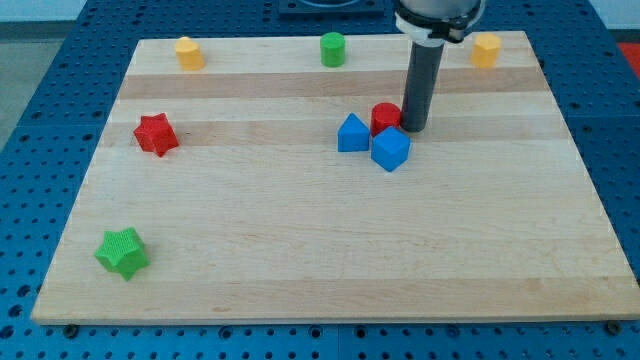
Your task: Nudge the blue cube a bit to the blue triangle
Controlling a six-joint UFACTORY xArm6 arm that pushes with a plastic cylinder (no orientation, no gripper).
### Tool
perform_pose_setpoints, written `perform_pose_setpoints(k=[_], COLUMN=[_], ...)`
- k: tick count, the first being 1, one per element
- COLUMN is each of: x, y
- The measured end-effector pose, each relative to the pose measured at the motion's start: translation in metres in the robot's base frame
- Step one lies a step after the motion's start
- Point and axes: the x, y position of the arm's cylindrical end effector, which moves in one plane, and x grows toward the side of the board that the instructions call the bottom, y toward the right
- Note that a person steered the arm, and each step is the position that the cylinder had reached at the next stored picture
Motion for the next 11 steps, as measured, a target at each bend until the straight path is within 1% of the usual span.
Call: perform_pose_setpoints(k=[1, 3, 6, 8, 11], x=[0.000, 0.007, 0.079, 0.080, 0.060], y=[-0.002, 0.017, 0.027, 0.014, 0.004])
